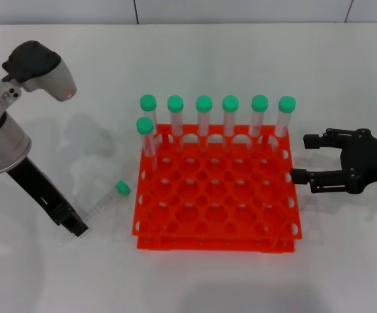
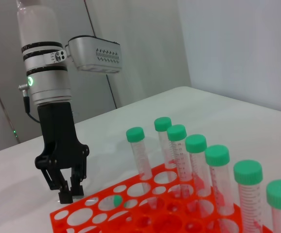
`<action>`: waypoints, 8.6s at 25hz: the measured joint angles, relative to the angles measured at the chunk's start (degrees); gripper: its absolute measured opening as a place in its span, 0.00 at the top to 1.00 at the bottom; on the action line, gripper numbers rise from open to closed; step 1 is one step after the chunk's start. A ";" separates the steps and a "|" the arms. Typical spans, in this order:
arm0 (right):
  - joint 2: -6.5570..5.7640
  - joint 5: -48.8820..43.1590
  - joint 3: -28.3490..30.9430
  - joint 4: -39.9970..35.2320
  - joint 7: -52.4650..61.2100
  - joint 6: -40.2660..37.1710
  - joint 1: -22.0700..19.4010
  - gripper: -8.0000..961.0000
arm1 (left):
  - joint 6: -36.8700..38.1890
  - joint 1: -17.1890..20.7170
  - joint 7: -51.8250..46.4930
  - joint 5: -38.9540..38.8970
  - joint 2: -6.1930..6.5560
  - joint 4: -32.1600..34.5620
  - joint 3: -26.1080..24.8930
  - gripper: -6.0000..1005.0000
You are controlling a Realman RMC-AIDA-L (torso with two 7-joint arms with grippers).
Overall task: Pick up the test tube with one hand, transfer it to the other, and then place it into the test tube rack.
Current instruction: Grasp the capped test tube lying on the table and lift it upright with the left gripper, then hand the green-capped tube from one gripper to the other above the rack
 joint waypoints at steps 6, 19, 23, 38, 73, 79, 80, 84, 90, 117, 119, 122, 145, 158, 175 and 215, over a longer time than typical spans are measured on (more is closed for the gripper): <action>0.00 0.06 0.49 0.00 -0.06 -0.18 0.00 0.14 | 0.04 0.07 0.00 0.00 0.09 -0.01 0.00 0.77; 0.00 0.15 0.56 0.00 -0.12 -0.24 0.00 0.14 | -0.04 -0.08 -0.32 -0.05 0.39 -1.15 0.01 0.81; 0.00 0.15 0.65 0.00 -0.12 -0.24 0.00 0.14 | -0.08 -0.08 -0.27 -0.07 0.41 -1.29 0.08 0.81; 0.00 0.53 0.73 0.00 -0.12 -0.24 -0.04 0.14 | 0.40 -0.01 0.06 -0.63 1.18 -0.88 -2.37 0.81; -0.08 2.88 3.02 -0.04 -1.40 -0.14 -0.24 0.14 | 0.58 18.46 11.28 -37.49 4.44 21.16 -18.76 0.81; -0.09 2.88 3.51 -0.51 -1.51 0.16 -0.06 0.14 | -1.76 16.59 16.50 -44.53 3.88 17.58 -18.96 0.81; -0.10 2.88 3.60 -0.55 -1.51 0.16 -0.01 0.14 | -2.30 16.05 17.67 -45.85 3.79 16.26 -18.95 0.81; -0.14 2.88 3.66 -1.12 -1.52 0.11 0.03 0.14 | -3.95 13.87 22.65 -50.54 3.41 10.66 -18.82 0.81; -0.27 2.87 4.68 -2.40 -1.57 -0.16 -0.23 0.14 | -5.47 10.39 28.77 -53.58 1.90 3.57 -18.70 0.81; -0.17 2.87 9.59 -3.53 -2.95 -1.94 -1.32 0.14 | -5.00 6.40 31.01 -53.26 0.06 -1.41 -5.55 0.81; -0.17 2.93 10.06 -3.54 -2.99 -1.99 -1.35 0.14 | -4.99 6.34 31.00 -53.08 0.16 -1.41 -5.34 0.81; -0.15 3.49 10.49 -3.54 -3.02 -2.16 -1.40 0.14 | -5.04 6.31 30.98 -52.37 0.29 -1.41 -5.29 0.81; 0.05 17.45 8.08 -5.01 -2.57 -8.75 -1.02 0.14 | -4.99 5.87 30.95 -51.83 -0.04 -1.40 -5.10 0.81; 0.21 22.45 0.59 -3.90 -2.50 -3.06 1.84 0.14 | -5.00 5.97 30.86 -51.84 -0.25 -1.41 -5.10 0.81; 0.70 25.48 -5.19 -0.58 -2.91 1.91 7.08 0.14 | -5.00 6.34 30.97 -51.85 -0.45 -1.41 -5.10 0.81; 0.54 28.45 -8.15 2.15 -2.94 3.41 9.46 0.39 | -4.99 6.09 31.35 -51.85 -0.62 -1.41 -4.49 0.82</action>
